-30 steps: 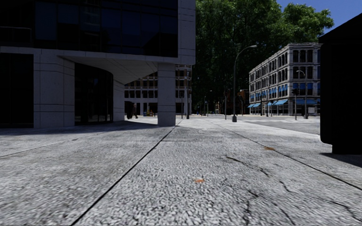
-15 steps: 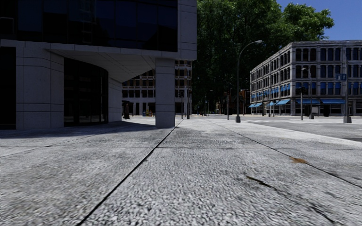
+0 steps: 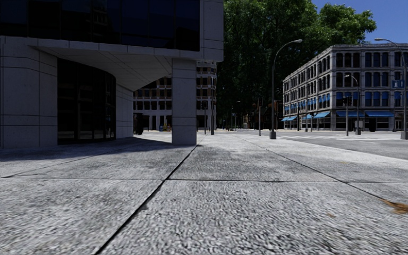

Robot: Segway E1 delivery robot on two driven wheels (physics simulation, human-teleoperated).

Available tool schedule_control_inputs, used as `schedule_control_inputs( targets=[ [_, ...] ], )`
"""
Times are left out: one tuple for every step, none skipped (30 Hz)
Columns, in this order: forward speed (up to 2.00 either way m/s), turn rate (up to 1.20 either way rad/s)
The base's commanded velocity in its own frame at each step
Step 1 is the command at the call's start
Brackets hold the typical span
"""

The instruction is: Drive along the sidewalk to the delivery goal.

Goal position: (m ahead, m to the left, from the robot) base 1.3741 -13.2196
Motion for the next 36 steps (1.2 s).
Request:
schedule_control_inputs(
  targets=[
    [2.0,0.0],
    [2.0,0.0],
    [2.0,0.0],
    [2.0,0.0],
    [2.0,0.0],
    [2.0,0.0],
    [2.0,0.0],
    [2.0,0.0],
    [2.0,0.0],
    [2.0,0.0],
    [2.0,0.0],
    [2.0,0.0],
    [2.0,0.0],
    [2.0,0.0],
    [2.0,0.0],
    [2.0,0.0],
    [2.0,0.0],
    [2.0,0.0],
    [2.0,0.0],
    [2.0,0.0],
    [2.0,0.0],
    [2.0,0.0],
    [2.0,0.0],
    [2.0,0.0],
    [2.0,0.0],
    [2.0,0.0],
    [2.0,0.0],
    [2.0,0.0],
    [2.0,0.0],
    [2.0,0.0],
    [2.0,0.0],
    [2.0,0.0],
    [2.0,0.0],
    [2.0,0.0],
    [2.0,0.0],
    [2.0,0.0]
  ],
)
